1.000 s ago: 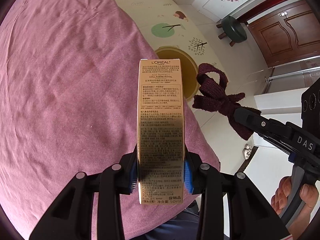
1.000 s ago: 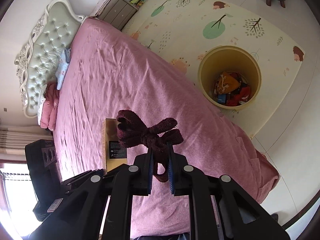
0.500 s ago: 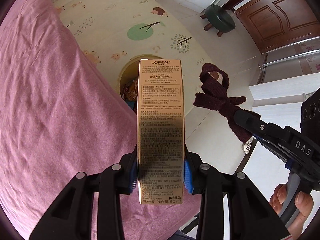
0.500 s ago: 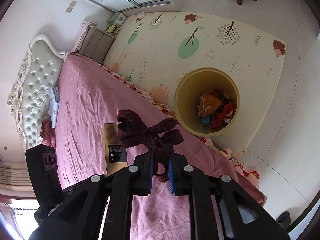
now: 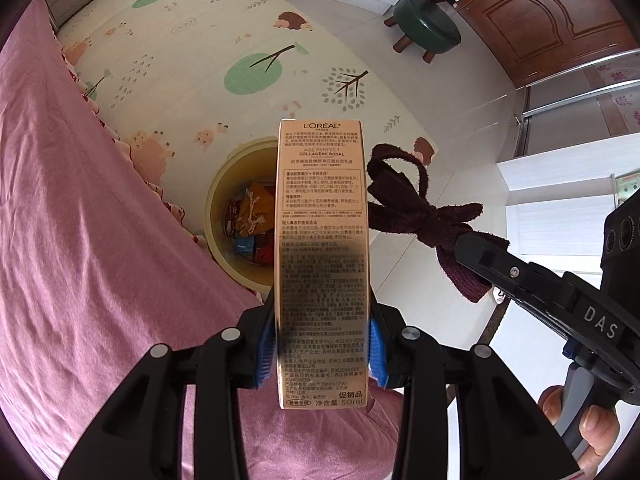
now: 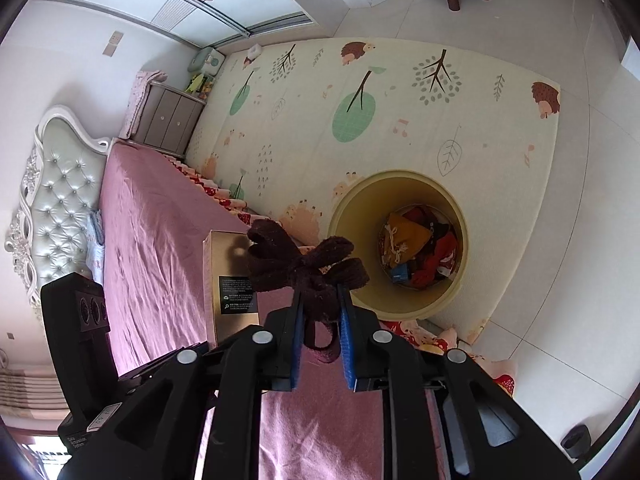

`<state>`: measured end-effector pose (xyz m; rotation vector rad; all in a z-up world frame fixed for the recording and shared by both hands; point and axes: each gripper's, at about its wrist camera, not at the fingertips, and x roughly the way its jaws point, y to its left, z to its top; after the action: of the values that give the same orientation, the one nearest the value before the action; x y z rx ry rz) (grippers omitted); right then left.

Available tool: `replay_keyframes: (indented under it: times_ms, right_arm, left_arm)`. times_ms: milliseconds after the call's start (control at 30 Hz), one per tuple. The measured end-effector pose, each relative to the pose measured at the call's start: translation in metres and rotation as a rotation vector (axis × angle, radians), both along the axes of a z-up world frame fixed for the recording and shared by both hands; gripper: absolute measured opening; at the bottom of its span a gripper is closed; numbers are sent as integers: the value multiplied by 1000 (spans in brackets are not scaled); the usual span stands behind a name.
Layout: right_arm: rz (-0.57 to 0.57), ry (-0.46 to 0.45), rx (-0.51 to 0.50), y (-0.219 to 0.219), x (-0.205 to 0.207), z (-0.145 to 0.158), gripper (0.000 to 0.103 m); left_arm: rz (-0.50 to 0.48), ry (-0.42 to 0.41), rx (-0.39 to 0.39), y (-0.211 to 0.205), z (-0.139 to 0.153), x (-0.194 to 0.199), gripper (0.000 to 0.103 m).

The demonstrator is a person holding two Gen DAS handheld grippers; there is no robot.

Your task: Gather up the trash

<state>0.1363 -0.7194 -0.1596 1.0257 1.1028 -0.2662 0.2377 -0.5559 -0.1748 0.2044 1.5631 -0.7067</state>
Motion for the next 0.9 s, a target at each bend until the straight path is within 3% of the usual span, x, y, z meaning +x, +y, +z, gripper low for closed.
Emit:
replay_keyframes:
  times_ms: [33, 67, 500, 900]
  right_arm:
    - [-12, -1, 0, -5, 1, 0, 40]
    - [-20, -1, -4, -8, 2, 0, 42]
    - [-7, 19, -18, -7, 5, 2, 45]
    - [75, -22, -39, 29, 4, 40, 45]
  left_arm:
    - [8, -19, 9, -3, -1, 3, 73]
    - [21, -46, 16, -4, 0, 7, 84]
    - [-4, 7, 14, -4, -5, 12, 84]
    - [35, -58, -18, 34, 37, 0, 84]
